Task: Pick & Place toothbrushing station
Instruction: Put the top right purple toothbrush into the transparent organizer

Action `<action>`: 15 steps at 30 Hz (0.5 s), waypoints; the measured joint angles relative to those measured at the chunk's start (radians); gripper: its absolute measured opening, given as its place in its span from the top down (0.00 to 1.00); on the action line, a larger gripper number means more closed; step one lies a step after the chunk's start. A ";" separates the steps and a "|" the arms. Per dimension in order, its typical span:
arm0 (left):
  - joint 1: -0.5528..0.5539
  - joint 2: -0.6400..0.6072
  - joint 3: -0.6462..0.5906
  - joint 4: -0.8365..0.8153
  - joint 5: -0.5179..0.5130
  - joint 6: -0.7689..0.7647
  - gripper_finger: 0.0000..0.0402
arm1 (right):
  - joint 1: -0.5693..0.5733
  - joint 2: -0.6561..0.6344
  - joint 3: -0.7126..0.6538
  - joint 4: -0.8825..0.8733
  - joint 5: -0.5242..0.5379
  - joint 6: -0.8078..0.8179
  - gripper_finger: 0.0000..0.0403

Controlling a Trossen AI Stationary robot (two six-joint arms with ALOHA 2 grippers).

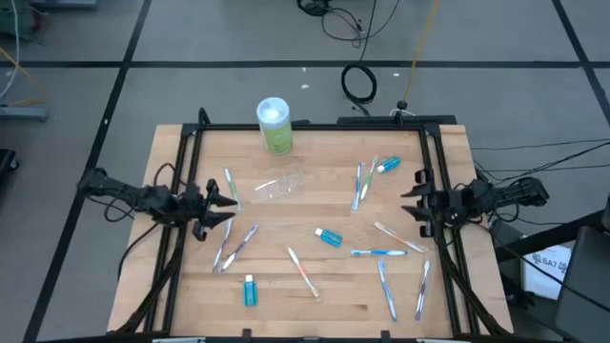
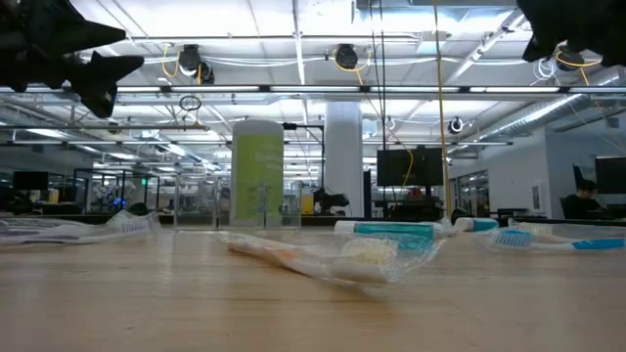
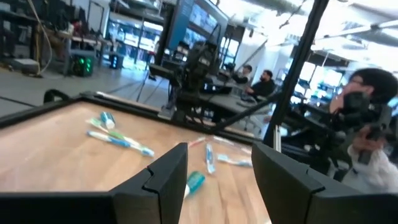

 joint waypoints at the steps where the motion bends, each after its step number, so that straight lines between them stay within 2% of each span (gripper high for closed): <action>1: 0.000 0.016 0.000 0.005 -0.001 -0.001 0.54 | 0.000 0.012 0.000 0.018 -0.012 -0.022 0.71; 9: 0.000 0.158 0.006 0.090 -0.004 -0.009 0.54 | 0.000 0.137 0.000 0.166 -0.026 -0.063 0.71; 15: 0.000 0.282 0.090 0.057 -0.005 -0.005 0.54 | -0.003 0.221 0.000 0.236 -0.023 -0.064 0.71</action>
